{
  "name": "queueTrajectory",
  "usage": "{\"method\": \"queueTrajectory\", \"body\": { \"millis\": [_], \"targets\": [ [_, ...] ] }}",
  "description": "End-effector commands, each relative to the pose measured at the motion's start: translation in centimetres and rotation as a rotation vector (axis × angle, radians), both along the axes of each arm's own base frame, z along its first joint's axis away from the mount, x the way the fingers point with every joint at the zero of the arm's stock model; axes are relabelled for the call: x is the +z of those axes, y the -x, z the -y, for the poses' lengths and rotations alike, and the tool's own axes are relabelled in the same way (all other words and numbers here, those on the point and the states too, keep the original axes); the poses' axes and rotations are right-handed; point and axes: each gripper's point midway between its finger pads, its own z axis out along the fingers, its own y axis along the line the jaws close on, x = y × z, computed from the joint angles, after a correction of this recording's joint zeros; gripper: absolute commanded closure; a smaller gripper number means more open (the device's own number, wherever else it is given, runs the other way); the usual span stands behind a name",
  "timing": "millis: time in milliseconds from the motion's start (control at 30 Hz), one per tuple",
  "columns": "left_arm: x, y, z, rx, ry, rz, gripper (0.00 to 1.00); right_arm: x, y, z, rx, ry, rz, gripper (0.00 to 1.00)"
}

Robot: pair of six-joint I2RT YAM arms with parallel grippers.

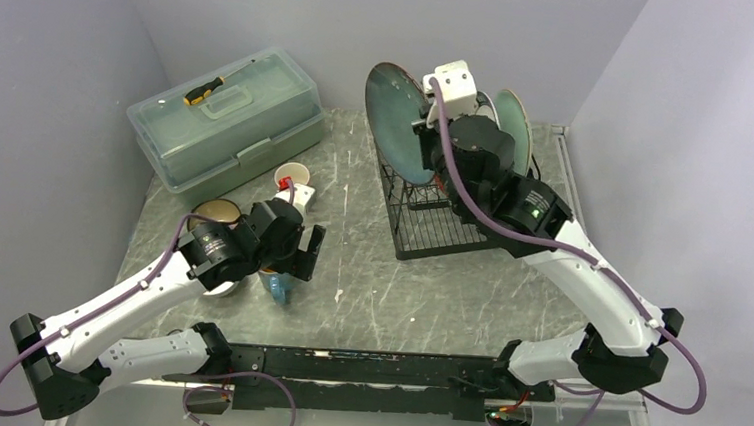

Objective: Load the mixed dishes into the dish rack
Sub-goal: Insert the plate into the dish rack.

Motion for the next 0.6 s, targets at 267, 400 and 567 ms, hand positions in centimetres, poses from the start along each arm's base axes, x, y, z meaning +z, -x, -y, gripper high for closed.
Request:
{"method": "queueTrajectory", "body": {
  "millis": [267, 400, 567],
  "targets": [
    [-0.1, -0.2, -0.4, 0.007, -0.026, 0.012, 0.01, 8.0, -1.2, 2.0, -0.290, -0.105, 0.309, 1.00],
    [-0.1, -0.2, -0.4, 0.008, -0.026, 0.012, 0.01, 7.8, -1.4, 1.9, -0.302, -0.103, 0.318, 1.00],
    [-0.1, -0.2, -0.3, 0.005, -0.026, 0.012, 0.00, 6.9, -1.9, 1.7, -0.317, -0.035, 0.319, 1.00]
  ]
}}
